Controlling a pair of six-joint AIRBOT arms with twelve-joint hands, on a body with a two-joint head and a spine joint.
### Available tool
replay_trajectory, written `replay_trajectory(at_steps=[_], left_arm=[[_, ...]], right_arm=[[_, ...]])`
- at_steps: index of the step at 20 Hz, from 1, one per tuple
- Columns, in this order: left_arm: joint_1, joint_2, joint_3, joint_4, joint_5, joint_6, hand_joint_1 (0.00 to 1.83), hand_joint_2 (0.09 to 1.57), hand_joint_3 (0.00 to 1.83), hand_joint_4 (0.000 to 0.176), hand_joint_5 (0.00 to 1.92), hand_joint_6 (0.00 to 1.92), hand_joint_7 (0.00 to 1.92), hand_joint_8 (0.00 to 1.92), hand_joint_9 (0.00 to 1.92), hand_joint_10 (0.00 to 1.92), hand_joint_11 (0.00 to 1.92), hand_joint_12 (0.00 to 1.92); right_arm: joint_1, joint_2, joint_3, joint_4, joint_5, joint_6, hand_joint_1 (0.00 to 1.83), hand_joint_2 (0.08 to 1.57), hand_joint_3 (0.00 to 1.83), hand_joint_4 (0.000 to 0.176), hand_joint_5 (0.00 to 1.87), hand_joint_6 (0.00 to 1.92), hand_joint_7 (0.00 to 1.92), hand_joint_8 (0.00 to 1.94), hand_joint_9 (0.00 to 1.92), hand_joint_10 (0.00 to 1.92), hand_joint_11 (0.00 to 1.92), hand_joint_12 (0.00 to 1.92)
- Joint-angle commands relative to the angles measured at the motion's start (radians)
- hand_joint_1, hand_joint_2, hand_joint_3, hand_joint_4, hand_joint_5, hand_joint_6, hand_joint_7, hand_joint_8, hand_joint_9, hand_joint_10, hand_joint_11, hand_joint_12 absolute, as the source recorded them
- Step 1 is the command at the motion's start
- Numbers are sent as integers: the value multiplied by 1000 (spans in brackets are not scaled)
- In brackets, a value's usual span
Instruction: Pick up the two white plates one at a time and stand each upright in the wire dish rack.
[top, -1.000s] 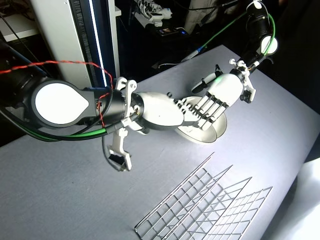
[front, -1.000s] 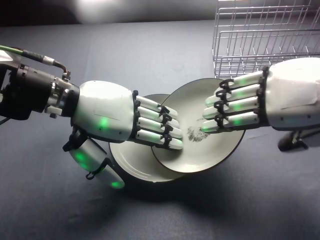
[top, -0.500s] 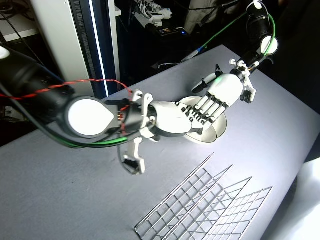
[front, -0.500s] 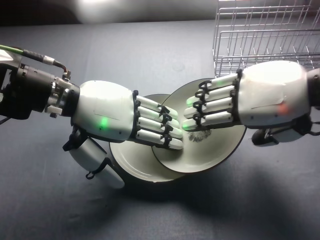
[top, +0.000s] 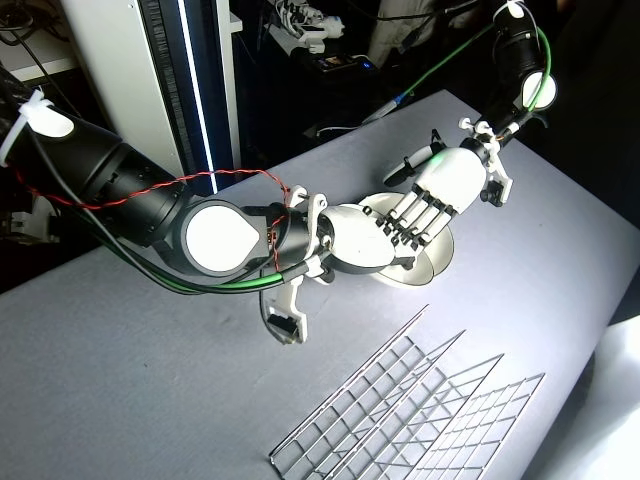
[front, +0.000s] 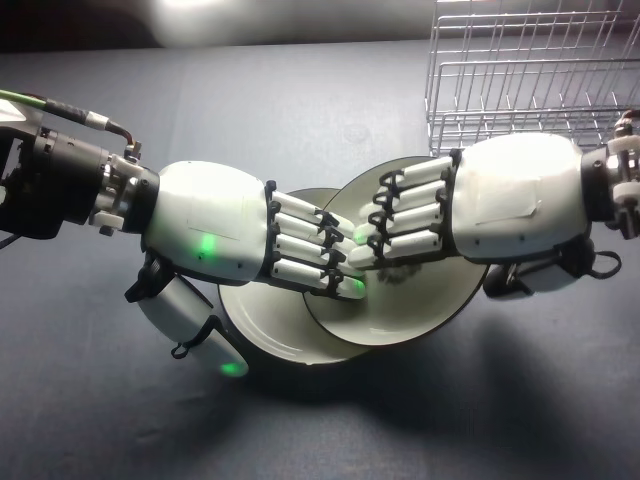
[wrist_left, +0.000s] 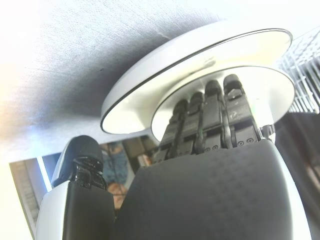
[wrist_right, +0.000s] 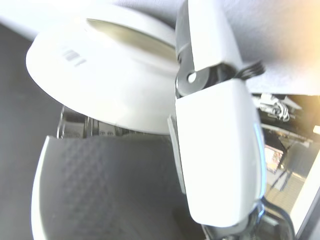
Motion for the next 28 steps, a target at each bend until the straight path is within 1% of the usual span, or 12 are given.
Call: replay_trajectory(at_steps=[1, 3, 7, 10, 11, 12, 13, 20, 21, 22, 25, 28], left_arm=[[10, -8, 5, 3, 8, 2, 0, 1187, 0, 0, 2, 0, 0, 0, 0, 0, 0, 0], [10, -9, 6, 3, 8, 2, 0, 1176, 0, 0, 3, 1, 0, 0, 0, 0, 0, 0], [11, -9, 6, 2, 8, 2, 0, 1192, 2, 0, 0, 0, 0, 0, 0, 0, 0, 0], [11, -9, 6, 0, 8, 2, 0, 1190, 1, 0, 3, 1, 0, 0, 0, 0, 0, 0], [11, -9, 6, 0, 8, 2, 0, 1186, 0, 0, 0, 0, 0, 0, 0, 0, 0, 0], [11, -9, 7, 0, 8, 2, 0, 1187, 0, 0, 0, 0, 0, 0, 0, 0, 0, 0], [11, -9, 7, -1, 8, 2, 0, 1193, 3, 0, 0, 0, 0, 0, 0, 0, 0, 0], [6, 9, -5, -37, 3, -3, 0, 1197, 3, 0, 20, 8, 6, 2, 0, 0, 0, 0], [0, 23, -15, -60, 2, -6, 0, 1191, 0, 0, 3, 1, 0, 0, 0, 0, 0, 0], [-8, 42, -28, -85, -1, -8, 0, 1190, 0, 0, 0, 0, 0, 0, 0, 0, 0, 0], [-38, 100, -72, -123, -5, -19, 0, 1196, 2, 0, 0, 0, 0, 0, 0, 0, 0, 0], [-70, 164, -125, -129, -14, -34, 0, 1198, 2, 0, 0, 0, 0, 0, 0, 0, 0, 0]], right_arm=[[4, 0, 4, 49, 54, -4, 1272, 1027, 0, 0, 125, 14, 113, 11, 114, 19, 0, 609], [3, -2, 5, 49, 52, -5, 1284, 1024, 0, 0, 128, 9, 118, 7, 119, 15, 0, 647], [2, -3, 5, 49, 49, -6, 1243, 1096, 3, 0, 349, 19, 397, 18, 414, 43, 0, 1133], [0, -8, 8, 50, 43, -6, 1233, 1142, 1, 0, 814, 46, 859, 32, 830, 80, 418, 1136], [0, -9, 9, 50, 43, -6, 1361, 1059, 0, 0, 1010, 643, 1320, 18, 1015, 742, 616, 1194], [1, -14, 15, 54, 43, -6, 1363, 1123, 2, 0, 886, 1051, 1043, 743, 889, 1149, 667, 1235], [1, -16, 18, 57, 43, -6, 1361, 1140, 1, 0, 882, 1144, 973, 937, 829, 1230, 703, 1243], [2, -21, 24, 60, 44, -7, 1365, 1131, 1, 0, 888, 1161, 964, 948, 873, 1191, 783, 1207], [3, -21, 24, 60, 48, -7, 1467, 1092, 2, 0, 951, 979, 1017, 835, 975, 972, 822, 1450], [3, -21, 24, 60, 53, -7, 1387, 1084, 0, 0, 975, 977, 1046, 842, 997, 1025, 882, 1058], [3, -19, 24, 60, 59, -7, 1386, 1079, 0, 0, 933, 993, 1097, 774, 1013, 1018, 941, 961], [6, -17, 24, 60, 70, -7, 1385, 1088, 0, 0, 911, 986, 1043, 848, 1040, 1028, 941, 977]])
